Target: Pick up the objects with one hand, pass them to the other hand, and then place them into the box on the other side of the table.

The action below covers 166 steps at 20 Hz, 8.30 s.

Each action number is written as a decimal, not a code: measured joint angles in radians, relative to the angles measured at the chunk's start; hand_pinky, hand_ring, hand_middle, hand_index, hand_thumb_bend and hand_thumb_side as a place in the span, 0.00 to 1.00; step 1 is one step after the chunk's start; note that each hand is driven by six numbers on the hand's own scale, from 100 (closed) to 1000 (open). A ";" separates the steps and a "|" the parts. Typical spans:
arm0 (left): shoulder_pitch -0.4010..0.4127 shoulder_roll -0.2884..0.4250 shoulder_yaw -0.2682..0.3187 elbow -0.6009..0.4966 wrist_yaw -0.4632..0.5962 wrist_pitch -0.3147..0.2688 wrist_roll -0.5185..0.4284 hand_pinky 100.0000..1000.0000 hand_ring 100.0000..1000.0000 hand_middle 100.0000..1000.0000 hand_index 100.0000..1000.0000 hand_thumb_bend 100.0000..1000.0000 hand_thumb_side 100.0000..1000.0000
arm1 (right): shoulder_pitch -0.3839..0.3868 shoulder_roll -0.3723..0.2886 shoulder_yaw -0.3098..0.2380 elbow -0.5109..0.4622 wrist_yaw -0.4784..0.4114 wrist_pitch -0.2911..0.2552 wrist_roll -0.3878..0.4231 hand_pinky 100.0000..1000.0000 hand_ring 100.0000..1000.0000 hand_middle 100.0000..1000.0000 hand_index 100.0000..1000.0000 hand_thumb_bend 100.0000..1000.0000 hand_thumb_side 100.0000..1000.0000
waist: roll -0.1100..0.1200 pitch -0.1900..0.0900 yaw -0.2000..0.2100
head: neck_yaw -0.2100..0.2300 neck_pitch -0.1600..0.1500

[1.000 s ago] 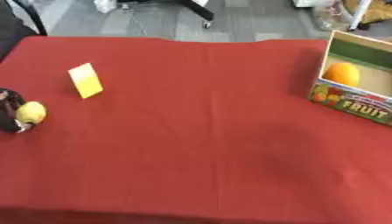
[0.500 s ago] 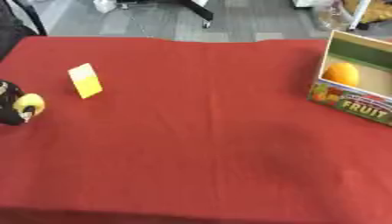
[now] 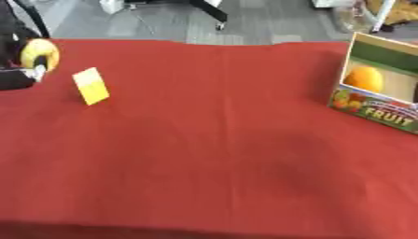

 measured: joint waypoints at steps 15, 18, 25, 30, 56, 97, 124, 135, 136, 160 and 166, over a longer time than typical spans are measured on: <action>-0.114 -0.172 -0.310 -0.216 0.365 -0.007 -0.145 0.43 0.44 0.35 0.45 0.02 0.17 | -0.256 -0.063 0.270 -0.005 -0.028 -0.192 0.272 0.47 0.52 0.44 0.80 0.21 0.38 | 0.000 0.000 0.001 | -0.021 0.001; -0.133 -0.185 -0.369 -0.205 0.407 0.001 -0.191 0.43 0.44 0.36 0.45 0.02 0.17 | -0.281 -0.062 0.310 -0.005 -0.030 -0.205 0.331 0.45 0.50 0.42 0.78 0.24 0.36 | 0.000 0.000 0.004 | -0.027 0.001; -0.179 -0.207 -0.474 -0.154 0.500 0.025 -0.247 0.44 0.45 0.36 0.45 0.02 0.17 | -0.304 -0.061 0.368 -0.006 -0.008 -0.216 0.457 0.45 0.49 0.41 0.78 0.27 0.36 | 0.000 0.000 0.005 | -0.029 0.002; -0.195 -0.222 -0.517 -0.146 0.534 0.035 -0.263 0.45 0.45 0.36 0.45 0.02 0.18 | -0.317 -0.059 0.394 -0.006 0.022 -0.213 0.527 0.45 0.49 0.40 0.79 0.29 0.38 | 0.000 0.000 0.006 | -0.032 0.002; -0.202 -0.242 -0.609 -0.141 0.582 0.040 -0.294 0.45 0.46 0.37 0.46 0.00 0.17 | -0.352 -0.033 0.429 -0.006 0.279 -0.107 0.521 0.38 0.43 0.34 0.78 0.30 0.36 | 0.000 0.000 0.004 | -0.040 0.002; -0.218 -0.266 -0.627 -0.200 0.643 0.077 -0.334 0.48 0.48 0.39 0.48 0.00 0.20 | -0.352 -0.017 0.494 -0.008 0.535 -0.063 0.419 0.37 0.42 0.36 0.72 0.06 0.10 | 0.000 0.000 0.010 | -0.050 0.002; -0.206 -0.257 -0.593 -0.267 0.722 0.066 -0.377 0.59 0.64 0.63 0.73 0.73 0.86 | -0.350 -0.017 0.481 0.019 0.602 -0.090 0.258 0.35 0.40 0.32 0.22 0.00 0.00 | 0.000 0.000 0.012 | -0.055 0.002; -0.139 -0.212 -0.470 -0.275 0.683 0.021 -0.305 0.59 0.64 0.62 0.72 0.64 0.87 | -0.331 -0.050 0.452 0.019 0.572 -0.054 0.195 0.34 0.40 0.32 0.19 0.00 0.00 | 0.000 0.000 0.012 | -0.056 0.002; -0.127 -0.206 -0.454 -0.271 0.675 0.016 -0.293 0.59 0.64 0.62 0.72 0.64 0.87 | -0.329 -0.057 0.446 0.019 0.560 -0.045 0.193 0.34 0.40 0.32 0.18 0.00 0.00 | 0.000 0.000 0.012 | -0.057 0.002; 0.135 -0.197 -0.221 -0.229 0.660 -0.080 -0.056 0.59 0.64 0.61 0.70 0.60 0.83 | -0.351 -0.394 0.081 0.343 0.192 0.311 -0.004 0.36 0.44 0.35 0.17 0.00 0.00 | 0.000 0.001 0.054 | -0.144 0.002; 0.153 -0.216 -0.203 -0.235 0.662 -0.091 -0.042 0.59 0.64 0.61 0.70 0.60 0.83 | -0.431 -0.411 0.073 0.507 0.099 0.402 -0.045 0.43 0.50 0.42 0.33 0.00 0.02 | 0.000 0.002 0.077 | -0.175 0.001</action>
